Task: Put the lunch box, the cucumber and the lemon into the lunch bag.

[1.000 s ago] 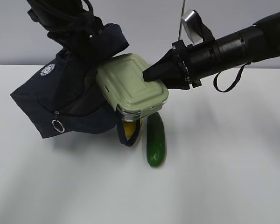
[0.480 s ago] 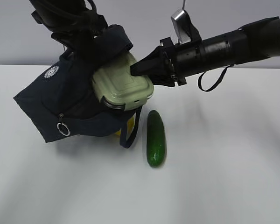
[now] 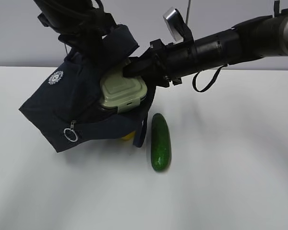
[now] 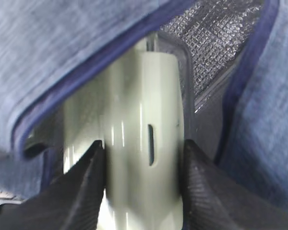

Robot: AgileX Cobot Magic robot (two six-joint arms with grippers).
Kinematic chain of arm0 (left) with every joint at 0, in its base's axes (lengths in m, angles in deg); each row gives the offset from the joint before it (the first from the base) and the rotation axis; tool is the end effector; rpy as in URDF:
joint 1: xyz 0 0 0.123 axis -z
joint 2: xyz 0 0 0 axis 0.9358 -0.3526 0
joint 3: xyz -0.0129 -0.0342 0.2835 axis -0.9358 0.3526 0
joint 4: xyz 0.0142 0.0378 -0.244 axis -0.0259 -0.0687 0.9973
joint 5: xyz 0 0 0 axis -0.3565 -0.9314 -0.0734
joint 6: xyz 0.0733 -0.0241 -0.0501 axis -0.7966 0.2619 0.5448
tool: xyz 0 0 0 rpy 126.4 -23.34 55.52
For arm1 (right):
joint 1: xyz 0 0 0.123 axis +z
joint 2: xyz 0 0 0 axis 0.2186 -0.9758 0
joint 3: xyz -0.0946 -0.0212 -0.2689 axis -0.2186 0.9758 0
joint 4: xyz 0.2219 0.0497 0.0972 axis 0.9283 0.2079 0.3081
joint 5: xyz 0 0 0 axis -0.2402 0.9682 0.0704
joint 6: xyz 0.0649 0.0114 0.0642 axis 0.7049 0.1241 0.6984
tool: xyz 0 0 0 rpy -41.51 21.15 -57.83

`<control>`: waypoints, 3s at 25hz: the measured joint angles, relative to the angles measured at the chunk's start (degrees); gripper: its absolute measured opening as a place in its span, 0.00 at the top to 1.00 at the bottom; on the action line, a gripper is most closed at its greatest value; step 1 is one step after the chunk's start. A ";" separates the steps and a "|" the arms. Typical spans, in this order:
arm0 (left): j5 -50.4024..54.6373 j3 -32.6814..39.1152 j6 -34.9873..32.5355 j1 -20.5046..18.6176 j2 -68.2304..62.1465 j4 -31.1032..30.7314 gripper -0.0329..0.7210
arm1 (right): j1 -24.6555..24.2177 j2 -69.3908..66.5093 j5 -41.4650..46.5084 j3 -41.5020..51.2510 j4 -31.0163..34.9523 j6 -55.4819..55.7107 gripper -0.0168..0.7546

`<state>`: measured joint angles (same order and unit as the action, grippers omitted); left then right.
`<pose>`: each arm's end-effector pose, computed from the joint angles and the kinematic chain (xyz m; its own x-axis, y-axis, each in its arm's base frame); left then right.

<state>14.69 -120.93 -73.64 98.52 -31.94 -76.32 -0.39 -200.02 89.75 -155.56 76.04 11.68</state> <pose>0.3371 -0.2112 0.3358 -0.7844 0.4868 -0.3845 0.5825 0.7910 -0.1869 0.4170 0.1733 0.2217 -0.8555 -0.0563 -0.5147 -0.4984 0.3593 0.7890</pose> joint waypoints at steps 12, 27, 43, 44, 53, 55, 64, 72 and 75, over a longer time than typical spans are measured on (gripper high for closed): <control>-0.10 0.00 -0.10 0.00 -1.37 2.74 0.95 | 4.08 -0.13 -7.27 0.00 0.89 -2.55 0.53; -0.09 0.00 -0.10 0.00 -3.94 3.60 0.95 | 6.13 -6.96 -7.80 -0.22 3.35 -3.65 0.53; -0.18 0.00 -0.10 0.00 -5.96 3.60 0.95 | 6.23 -6.96 -8.92 -0.22 0.47 -4.69 0.53; -0.18 0.00 -0.21 0.00 -5.96 3.60 0.95 | 6.23 -6.96 -8.92 -0.22 0.47 -4.59 0.53; -0.21 0.00 -0.21 0.00 -5.96 1.78 0.95 | 6.23 -6.96 -7.27 -0.67 1.32 -4.48 0.45; -0.07 0.00 -0.21 -0.52 -5.96 1.56 0.95 | 6.23 -6.96 -6.08 -0.67 1.66 -4.48 0.44; -0.28 0.00 -0.29 -4.48 -5.96 1.92 0.95 | 5.38 -6.96 0.30 -1.69 2.31 -4.44 0.44; -0.28 0.00 -0.75 -7.08 -5.96 1.92 0.95 | 2.58 -6.96 4.00 -6.73 2.31 -2.48 0.44; -0.28 0.00 -0.98 -8.17 -5.96 1.92 0.95 | 0.76 -6.73 4.08 -7.05 2.31 -1.67 0.44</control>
<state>14.41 -120.93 -74.61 90.35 -37.89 -74.41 0.37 -206.75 93.83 -162.61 78.35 10.01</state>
